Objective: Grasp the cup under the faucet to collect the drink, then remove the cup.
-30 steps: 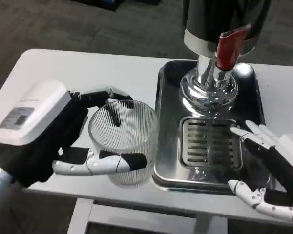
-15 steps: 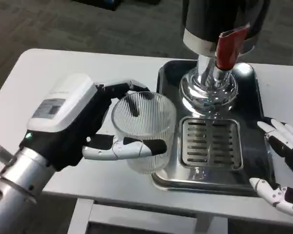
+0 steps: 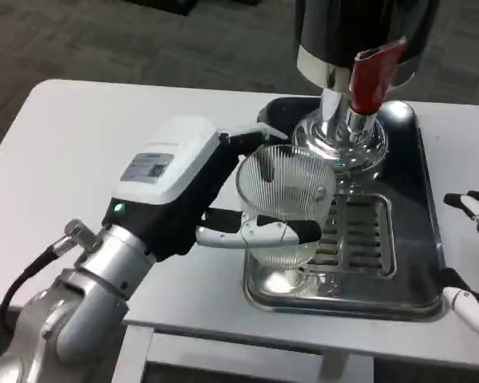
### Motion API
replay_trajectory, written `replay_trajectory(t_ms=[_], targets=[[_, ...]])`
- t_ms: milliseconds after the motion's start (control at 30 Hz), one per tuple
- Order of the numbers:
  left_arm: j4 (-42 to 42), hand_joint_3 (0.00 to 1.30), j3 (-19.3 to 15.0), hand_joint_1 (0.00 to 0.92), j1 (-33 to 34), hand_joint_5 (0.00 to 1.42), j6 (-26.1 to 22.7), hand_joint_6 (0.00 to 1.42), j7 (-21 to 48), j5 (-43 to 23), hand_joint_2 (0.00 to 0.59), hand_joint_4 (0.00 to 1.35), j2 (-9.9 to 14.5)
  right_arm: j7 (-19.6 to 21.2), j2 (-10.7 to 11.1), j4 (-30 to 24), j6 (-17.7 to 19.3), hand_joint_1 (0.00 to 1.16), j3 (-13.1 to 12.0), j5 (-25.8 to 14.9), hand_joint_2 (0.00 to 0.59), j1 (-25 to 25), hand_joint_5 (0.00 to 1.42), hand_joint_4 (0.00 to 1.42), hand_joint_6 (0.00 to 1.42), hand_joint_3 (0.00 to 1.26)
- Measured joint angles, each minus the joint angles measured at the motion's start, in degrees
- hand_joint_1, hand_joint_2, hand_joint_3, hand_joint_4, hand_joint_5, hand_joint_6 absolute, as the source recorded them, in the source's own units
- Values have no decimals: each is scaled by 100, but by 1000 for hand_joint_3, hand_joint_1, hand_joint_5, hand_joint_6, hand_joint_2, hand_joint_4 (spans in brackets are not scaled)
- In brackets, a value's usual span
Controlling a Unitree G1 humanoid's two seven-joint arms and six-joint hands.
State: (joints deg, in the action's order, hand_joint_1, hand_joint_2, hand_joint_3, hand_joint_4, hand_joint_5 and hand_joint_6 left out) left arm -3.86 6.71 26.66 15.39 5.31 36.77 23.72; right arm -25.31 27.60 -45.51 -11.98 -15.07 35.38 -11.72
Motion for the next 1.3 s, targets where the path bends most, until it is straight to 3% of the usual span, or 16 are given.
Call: replay_trajectory(t_ms=[467,800,1100,1300], targets=[[487,964,382,393,364,1339,-19,1424,-277,462,110,1114,-173,5,1,-1,104,375,-276,-365,485,-211,0,0,65,80],[644,754,687,357,513,1107,-37,1395,-703,883,109,829,-300,5,10,0,196,374,-479,-584,485,-367,0,0,71,85],[788,641,886,312,751,961,-183,1342,-721,982,128,685,-413,5,15,0,271,373,-649,-761,485,-538,0,0,78,93],[941,483,1015,240,954,825,-348,1221,-757,1042,142,505,-445,4,39,1,314,372,-729,-846,485,-594,0,0,79,101]])
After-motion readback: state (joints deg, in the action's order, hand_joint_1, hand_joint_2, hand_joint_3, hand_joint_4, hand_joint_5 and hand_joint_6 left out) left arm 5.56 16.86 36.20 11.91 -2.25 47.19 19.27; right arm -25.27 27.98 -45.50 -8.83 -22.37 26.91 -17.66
